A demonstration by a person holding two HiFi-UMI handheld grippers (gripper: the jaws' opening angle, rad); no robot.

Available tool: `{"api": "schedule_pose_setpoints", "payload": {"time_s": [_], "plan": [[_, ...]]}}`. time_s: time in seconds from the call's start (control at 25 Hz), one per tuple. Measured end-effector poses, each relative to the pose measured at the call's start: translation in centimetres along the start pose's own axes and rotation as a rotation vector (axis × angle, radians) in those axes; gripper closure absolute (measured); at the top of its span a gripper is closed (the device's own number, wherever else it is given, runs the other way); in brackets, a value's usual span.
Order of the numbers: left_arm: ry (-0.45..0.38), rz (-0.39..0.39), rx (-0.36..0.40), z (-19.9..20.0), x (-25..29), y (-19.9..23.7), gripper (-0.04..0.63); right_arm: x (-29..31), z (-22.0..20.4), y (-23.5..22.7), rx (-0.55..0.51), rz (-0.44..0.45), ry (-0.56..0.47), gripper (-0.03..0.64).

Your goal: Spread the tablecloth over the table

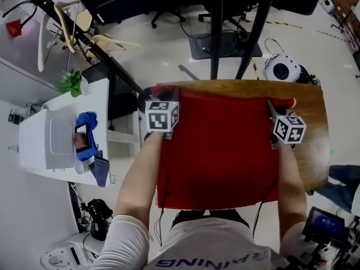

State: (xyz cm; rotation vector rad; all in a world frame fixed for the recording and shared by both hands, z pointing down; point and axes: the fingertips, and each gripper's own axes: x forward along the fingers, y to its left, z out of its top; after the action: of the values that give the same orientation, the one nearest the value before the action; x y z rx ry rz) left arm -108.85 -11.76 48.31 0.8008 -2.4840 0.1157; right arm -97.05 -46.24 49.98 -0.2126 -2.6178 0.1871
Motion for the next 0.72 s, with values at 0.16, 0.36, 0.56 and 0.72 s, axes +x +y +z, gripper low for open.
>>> {"api": "schedule_pose_setpoints", "payload": {"time_s": [0.16,0.36,0.56,0.72], "plan": [[0.062,-0.016,-0.091,-2.9,1.3,1.0,0.465,2.7,-1.5,-0.2,0.026,0.064,0.052,0.389],[0.091,-0.077,-0.189,-6.0,0.7,1.2,0.283,3.5,-2.0,0.1,0.01,0.08,0.034,0.309],[0.053,-0.103,-0.239,-6.0,-0.4,1.3,0.219,4.1,-1.0,0.0,0.015,0.11,0.006,0.184],[0.025,-0.099,-0.25,-5.2,-1.3,1.8,0.204,3.9,-0.1,-0.5,0.025,0.117,-0.008,0.152]]}}
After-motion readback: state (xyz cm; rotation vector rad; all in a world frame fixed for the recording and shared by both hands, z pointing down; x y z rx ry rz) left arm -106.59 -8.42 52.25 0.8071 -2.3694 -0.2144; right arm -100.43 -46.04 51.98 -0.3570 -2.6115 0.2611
